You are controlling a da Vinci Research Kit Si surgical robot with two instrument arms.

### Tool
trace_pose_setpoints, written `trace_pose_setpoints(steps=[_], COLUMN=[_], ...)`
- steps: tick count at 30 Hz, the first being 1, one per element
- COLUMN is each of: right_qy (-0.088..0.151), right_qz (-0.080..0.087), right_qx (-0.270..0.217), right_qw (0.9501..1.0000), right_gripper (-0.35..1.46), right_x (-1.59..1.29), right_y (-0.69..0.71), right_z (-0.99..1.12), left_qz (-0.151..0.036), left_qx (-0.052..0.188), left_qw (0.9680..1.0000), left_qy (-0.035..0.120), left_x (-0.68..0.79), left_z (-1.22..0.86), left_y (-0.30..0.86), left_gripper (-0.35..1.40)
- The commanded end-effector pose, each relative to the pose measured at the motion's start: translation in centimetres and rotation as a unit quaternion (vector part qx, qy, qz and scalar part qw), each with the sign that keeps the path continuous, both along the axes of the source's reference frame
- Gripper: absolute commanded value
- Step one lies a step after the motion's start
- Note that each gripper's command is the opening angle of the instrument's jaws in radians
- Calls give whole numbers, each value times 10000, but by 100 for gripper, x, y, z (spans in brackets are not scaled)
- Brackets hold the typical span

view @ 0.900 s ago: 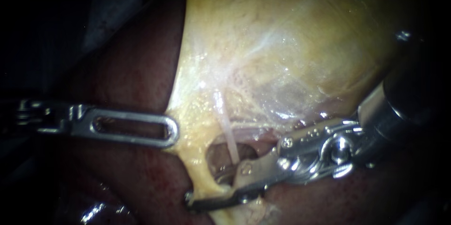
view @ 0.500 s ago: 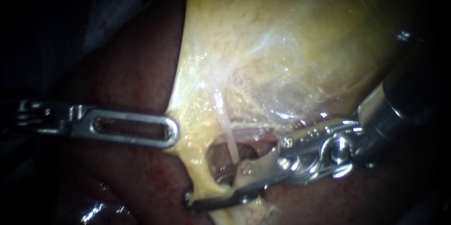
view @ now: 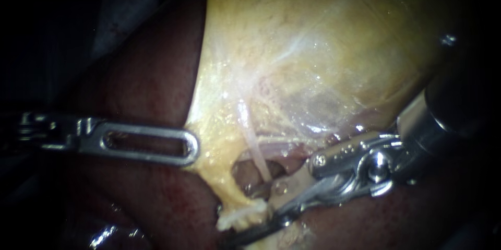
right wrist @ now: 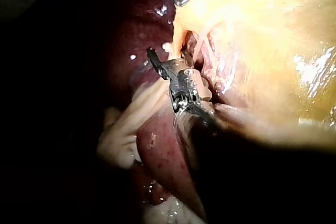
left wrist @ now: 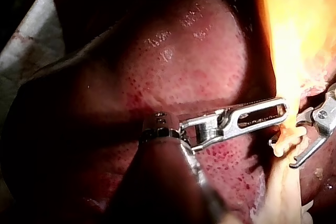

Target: Going back first clip left tube

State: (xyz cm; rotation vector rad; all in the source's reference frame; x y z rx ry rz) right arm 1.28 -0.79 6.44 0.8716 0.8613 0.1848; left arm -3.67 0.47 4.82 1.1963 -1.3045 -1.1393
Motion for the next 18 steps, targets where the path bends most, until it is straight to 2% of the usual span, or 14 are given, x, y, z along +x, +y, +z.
trace_pose_setpoints(steps=[1,4,8,10,18], right_qy=[15,21,16,27,63], right_qz=[13,70,268,279,451], right_qx=[-28,-78,-213,-223,-341], right_qw=[10000,9999,9994,9994,9984], right_gripper=[44,46,46,46,46], right_x=[0,-1,-6,-9,-31], right_y=[1,4,12,16,46], right_z=[-1,-4,-12,-16,-40], left_qz=[-3,9,10,10,12], left_qx=[1,0,0,0,-1], left_qw=[10000,10000,10000,10000,10000], left_qy=[3,-4,-5,-5,-6], left_x=[0,0,0,0,0], left_z=[0,-1,-1,-1,0], left_y=[0,-1,-1,-1,0], left_gripper=[-35,-35,-35,-35,-35])
